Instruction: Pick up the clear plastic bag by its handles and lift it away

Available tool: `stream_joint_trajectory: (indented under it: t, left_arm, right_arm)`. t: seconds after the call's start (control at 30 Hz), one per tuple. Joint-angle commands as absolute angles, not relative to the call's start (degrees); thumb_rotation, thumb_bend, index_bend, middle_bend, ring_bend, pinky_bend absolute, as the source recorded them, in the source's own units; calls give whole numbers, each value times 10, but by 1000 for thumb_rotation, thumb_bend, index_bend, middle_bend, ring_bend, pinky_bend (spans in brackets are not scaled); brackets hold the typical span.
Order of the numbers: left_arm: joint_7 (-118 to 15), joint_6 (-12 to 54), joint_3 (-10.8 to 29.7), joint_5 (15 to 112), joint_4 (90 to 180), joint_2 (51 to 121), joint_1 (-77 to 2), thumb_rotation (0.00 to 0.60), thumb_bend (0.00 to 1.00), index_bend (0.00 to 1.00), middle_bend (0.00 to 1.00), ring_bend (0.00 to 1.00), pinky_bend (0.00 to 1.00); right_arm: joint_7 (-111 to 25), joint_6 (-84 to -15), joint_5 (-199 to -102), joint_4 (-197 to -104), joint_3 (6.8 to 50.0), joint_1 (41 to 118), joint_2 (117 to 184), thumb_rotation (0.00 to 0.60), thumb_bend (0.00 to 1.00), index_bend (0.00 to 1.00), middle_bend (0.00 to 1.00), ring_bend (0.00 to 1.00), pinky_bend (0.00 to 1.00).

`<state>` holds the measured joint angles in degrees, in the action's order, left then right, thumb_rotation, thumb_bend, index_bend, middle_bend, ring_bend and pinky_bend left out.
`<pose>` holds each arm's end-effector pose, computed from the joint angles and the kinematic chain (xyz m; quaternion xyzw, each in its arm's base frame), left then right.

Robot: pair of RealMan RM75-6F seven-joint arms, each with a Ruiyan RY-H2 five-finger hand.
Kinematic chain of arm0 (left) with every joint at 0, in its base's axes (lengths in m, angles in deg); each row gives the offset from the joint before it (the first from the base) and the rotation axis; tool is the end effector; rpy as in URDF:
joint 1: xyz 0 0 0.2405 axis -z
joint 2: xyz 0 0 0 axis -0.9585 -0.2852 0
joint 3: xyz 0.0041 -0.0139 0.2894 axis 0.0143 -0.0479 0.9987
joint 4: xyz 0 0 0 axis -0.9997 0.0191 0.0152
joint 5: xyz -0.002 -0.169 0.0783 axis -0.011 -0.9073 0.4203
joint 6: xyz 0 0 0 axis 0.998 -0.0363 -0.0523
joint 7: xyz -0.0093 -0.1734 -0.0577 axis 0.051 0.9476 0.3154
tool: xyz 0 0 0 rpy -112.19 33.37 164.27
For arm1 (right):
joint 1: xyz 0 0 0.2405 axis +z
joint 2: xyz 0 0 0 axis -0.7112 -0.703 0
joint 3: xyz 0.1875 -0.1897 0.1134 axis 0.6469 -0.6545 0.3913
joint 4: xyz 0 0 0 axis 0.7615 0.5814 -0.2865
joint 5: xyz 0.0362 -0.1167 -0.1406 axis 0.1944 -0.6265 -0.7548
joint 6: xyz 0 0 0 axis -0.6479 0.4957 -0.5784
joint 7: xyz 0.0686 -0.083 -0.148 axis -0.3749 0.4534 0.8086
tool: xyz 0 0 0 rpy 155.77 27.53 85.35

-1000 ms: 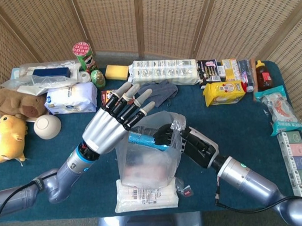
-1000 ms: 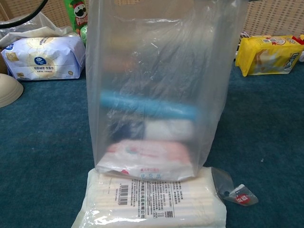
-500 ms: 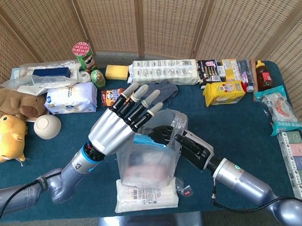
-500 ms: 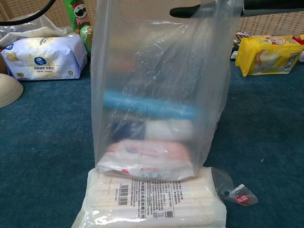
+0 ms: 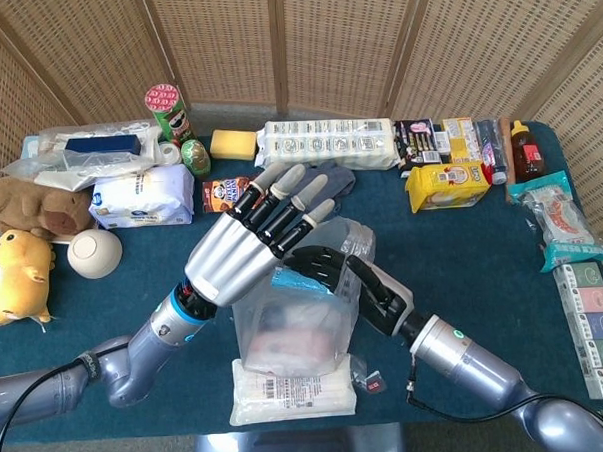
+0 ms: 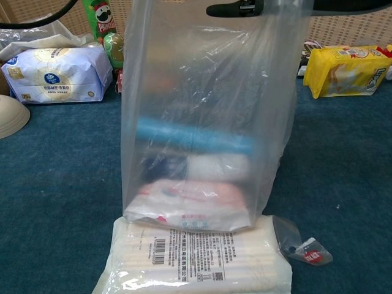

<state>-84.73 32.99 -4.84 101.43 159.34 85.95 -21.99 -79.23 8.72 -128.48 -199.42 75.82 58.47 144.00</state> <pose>0.0386 0.3497 0.1295 -0.6514 0.0592 -0.6407 0.4021 -0.0668 -0.2963 0.1086 -0.2826 0.8209 -0.4662 0.1701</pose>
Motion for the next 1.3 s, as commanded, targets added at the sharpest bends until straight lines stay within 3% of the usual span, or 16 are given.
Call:
stream_joint_trajectory:
  t: [0.03, 0.43, 1.3]
  left_arm:
    - [-850, 326, -51, 1012, 1594, 858, -215, 600, 79, 148, 148, 18, 164]
    - [-865, 312, -53, 1000, 1599, 857, -198, 600, 79, 145, 148, 18, 164]
    - [-888, 298, -53, 962, 1600, 874, -171, 600, 77, 145, 148, 17, 164]
  right_arm:
    - [-792, 74, -1296, -1993, 748, 594, 1455, 173, 122, 198, 200, 118, 0]
    - [-795, 25, -1341, -1977, 709, 638, 1503, 159, 122, 207, 217, 122, 0]
    - [-850, -38, -1409, -1964, 668, 681, 1534, 156, 123, 257, 283, 185, 57]
